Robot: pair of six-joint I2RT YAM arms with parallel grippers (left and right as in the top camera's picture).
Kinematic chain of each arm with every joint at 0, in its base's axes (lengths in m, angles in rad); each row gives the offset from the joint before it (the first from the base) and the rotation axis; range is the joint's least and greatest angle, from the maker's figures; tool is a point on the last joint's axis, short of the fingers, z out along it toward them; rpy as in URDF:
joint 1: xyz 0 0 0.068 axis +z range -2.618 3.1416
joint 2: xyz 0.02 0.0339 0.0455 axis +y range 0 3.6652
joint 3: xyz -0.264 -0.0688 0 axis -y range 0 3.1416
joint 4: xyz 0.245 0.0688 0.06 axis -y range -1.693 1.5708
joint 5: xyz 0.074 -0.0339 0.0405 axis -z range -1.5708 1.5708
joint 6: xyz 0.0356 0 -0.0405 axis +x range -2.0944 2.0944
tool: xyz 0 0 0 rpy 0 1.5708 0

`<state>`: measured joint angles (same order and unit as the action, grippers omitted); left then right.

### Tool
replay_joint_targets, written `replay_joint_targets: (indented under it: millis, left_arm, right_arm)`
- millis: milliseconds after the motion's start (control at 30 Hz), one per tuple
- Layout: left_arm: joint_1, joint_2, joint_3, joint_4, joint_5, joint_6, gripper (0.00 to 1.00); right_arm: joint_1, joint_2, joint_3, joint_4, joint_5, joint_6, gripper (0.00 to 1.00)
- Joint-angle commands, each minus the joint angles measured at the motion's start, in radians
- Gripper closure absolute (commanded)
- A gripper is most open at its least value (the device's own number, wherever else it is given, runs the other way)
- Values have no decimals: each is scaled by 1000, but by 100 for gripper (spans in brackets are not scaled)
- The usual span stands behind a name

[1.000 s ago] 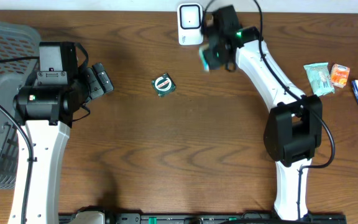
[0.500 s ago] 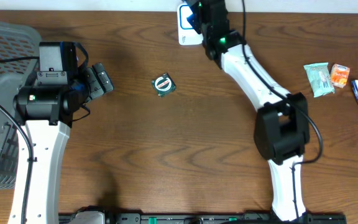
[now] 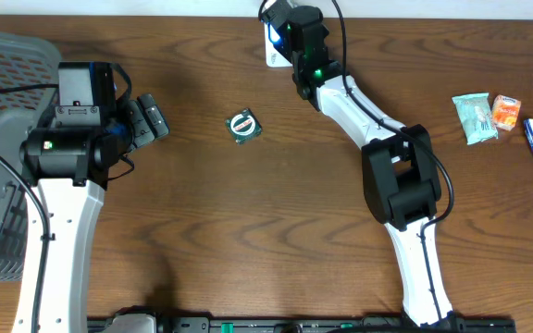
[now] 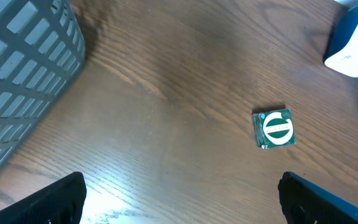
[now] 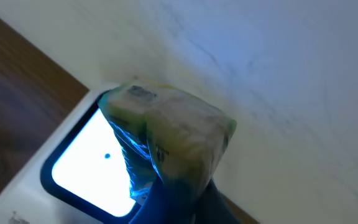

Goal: Scan the item barcode

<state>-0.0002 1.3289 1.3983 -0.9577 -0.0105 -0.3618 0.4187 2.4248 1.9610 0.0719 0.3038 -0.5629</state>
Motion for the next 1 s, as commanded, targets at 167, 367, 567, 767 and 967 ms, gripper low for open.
replay_joint_targets:
  millis: [167,367,567,767,967]
  left_arm:
    - [5,1,0,0,-17,6,2]
    - [5,1,0,0,-17,6,3]
    - [5,1,0,0,-17,6,2]
    - [5,1,0,0,-17,6,2]
    - [5,1,0,0,-17,6,2]
  right_arm:
    - [-46,-178,14,-247,61,75,99]
    - [-194,-243,14,-539,49,136,99]
    - [-397,-228,13,-867,50,144,99]
    - [-549,-219,-12,-936,49,321,65]
    - [-592,-219,-12,-979,-165,402,9]
